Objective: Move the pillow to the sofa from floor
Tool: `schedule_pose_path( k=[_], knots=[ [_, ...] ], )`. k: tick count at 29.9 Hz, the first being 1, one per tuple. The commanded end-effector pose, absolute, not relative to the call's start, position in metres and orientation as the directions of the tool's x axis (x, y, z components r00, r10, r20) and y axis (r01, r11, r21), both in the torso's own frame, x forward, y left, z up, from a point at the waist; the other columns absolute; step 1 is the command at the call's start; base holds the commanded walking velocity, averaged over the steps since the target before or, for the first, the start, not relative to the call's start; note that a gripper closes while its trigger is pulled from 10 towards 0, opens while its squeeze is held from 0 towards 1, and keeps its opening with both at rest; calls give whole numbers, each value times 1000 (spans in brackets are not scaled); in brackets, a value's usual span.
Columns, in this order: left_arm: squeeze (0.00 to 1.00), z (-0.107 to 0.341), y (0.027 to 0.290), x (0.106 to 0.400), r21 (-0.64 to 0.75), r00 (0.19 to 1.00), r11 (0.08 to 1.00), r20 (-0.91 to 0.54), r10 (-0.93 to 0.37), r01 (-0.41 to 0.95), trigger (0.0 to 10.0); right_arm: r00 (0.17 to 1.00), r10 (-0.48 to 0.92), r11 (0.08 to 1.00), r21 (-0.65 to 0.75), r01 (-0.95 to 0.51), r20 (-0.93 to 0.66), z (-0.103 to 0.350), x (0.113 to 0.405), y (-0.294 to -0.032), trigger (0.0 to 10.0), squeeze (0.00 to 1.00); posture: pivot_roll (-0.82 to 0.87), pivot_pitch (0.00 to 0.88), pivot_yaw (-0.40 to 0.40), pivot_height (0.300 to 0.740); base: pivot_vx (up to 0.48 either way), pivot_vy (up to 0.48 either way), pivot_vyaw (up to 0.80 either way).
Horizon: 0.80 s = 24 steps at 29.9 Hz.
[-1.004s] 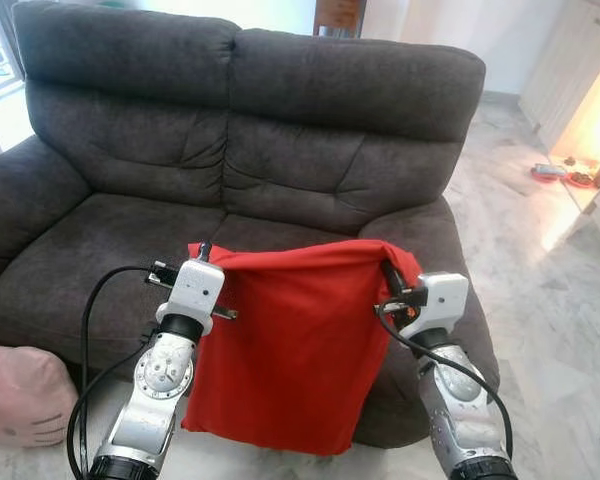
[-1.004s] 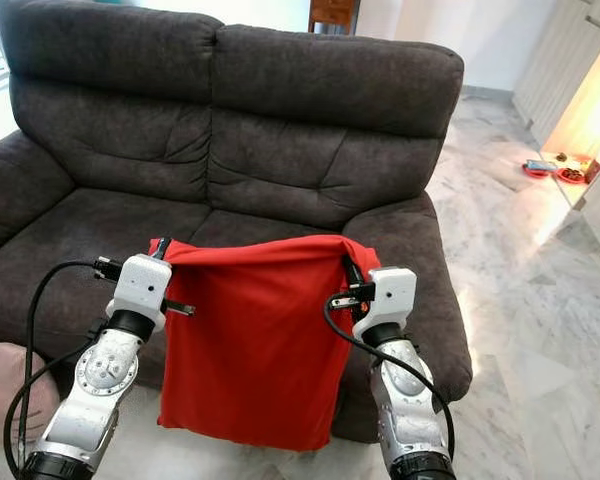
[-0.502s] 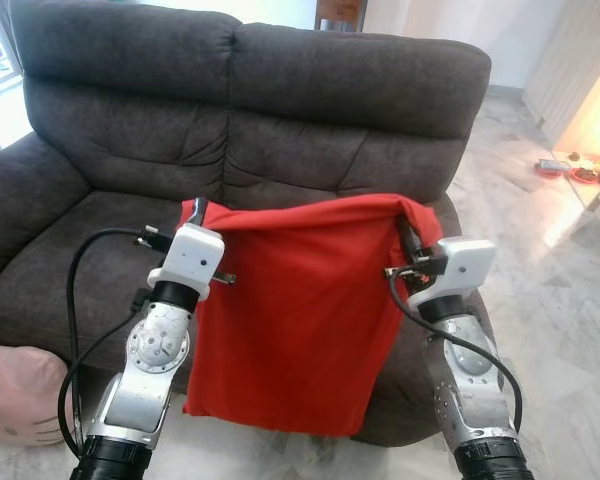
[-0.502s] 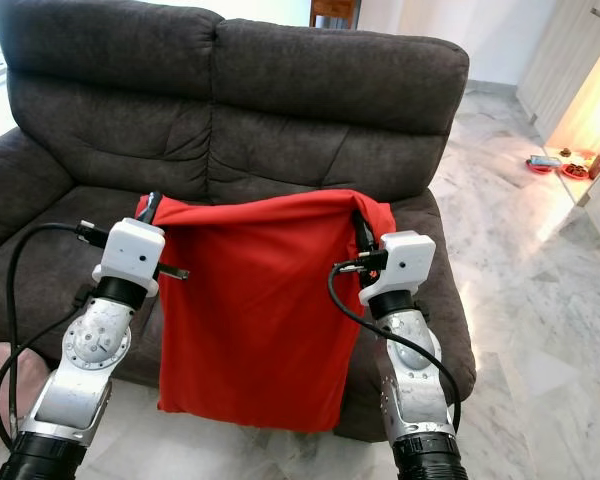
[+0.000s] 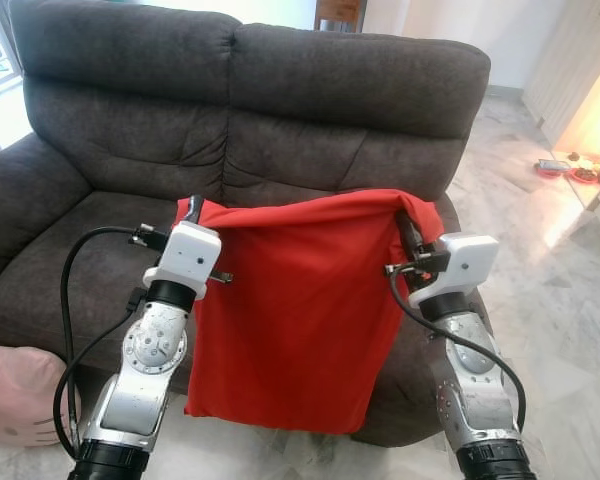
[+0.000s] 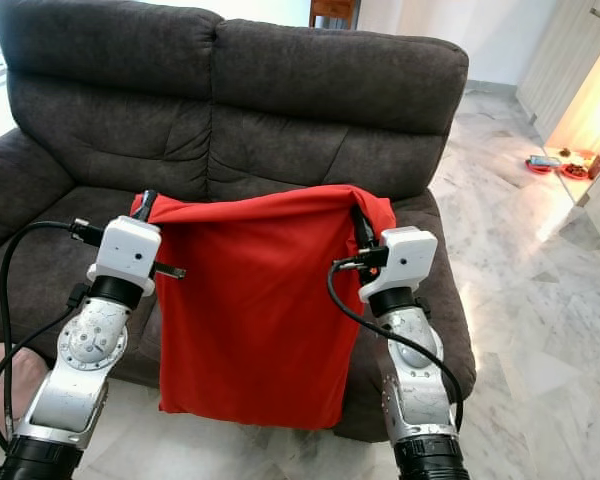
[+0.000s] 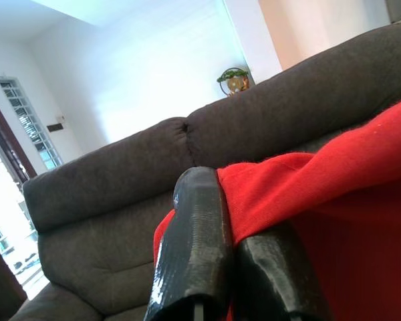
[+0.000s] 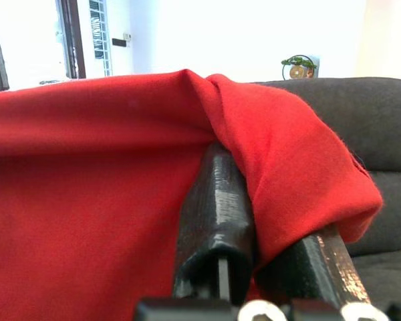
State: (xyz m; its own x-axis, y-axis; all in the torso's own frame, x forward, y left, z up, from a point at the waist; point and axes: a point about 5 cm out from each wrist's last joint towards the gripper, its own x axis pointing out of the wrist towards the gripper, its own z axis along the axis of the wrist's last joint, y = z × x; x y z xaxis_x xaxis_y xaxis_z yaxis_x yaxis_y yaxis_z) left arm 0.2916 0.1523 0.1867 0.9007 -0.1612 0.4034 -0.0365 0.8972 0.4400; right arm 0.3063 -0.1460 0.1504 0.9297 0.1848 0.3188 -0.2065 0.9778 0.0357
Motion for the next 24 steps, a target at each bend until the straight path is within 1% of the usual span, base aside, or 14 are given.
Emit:
schedule_pose_path(
  k=[1,24],
  knots=[
    [0,208,156,288,427,863,900,484,-144,-89,10000,896,133,984,48,-169,423,175,304,-154,10000,0,119,6,-69,740,0,0,0],
    [0,210,154,288,431,858,898,490,-155,-84,10000,891,152,981,46,-189,427,179,300,-147,10000,0,121,0,-71,740,0,0,0]
  ],
)
